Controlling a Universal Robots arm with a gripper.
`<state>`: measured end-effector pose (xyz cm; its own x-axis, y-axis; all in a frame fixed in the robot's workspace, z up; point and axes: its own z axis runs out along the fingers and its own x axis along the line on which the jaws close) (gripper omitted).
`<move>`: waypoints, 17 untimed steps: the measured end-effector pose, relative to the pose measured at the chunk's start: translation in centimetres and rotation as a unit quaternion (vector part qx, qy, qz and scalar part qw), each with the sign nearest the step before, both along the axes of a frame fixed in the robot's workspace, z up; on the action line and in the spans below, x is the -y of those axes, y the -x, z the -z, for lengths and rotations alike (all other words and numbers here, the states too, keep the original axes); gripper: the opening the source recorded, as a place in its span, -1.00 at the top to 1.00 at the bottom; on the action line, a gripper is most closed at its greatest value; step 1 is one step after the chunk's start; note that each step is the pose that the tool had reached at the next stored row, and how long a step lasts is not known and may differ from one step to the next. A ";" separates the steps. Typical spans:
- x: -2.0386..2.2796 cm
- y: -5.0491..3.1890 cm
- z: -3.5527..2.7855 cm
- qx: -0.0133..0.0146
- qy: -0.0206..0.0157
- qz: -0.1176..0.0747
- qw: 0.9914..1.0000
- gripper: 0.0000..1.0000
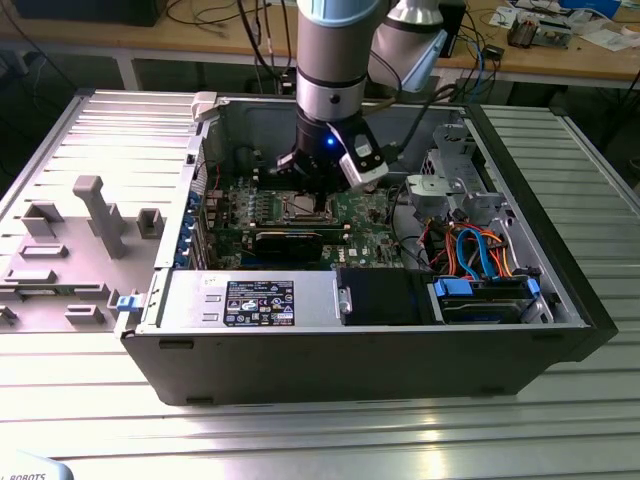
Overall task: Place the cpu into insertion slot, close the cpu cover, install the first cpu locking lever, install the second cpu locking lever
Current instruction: 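Install the second cpu locking lever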
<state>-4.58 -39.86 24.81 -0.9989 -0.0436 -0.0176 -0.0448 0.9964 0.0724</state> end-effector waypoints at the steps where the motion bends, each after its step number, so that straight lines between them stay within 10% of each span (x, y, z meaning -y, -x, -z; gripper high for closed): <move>1: 0.14 0.24 0.00 0.000 0.000 0.000 1.000 0.79; 5: 0.26 1.58 0.05 0.000 -0.006 0.000 1.000 0.79; 17: 0.26 1.76 0.06 0.000 -0.006 0.000 1.000 0.79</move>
<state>-6.34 -40.12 24.75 -0.9989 -0.0432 -0.0182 -0.0446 0.9954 0.0850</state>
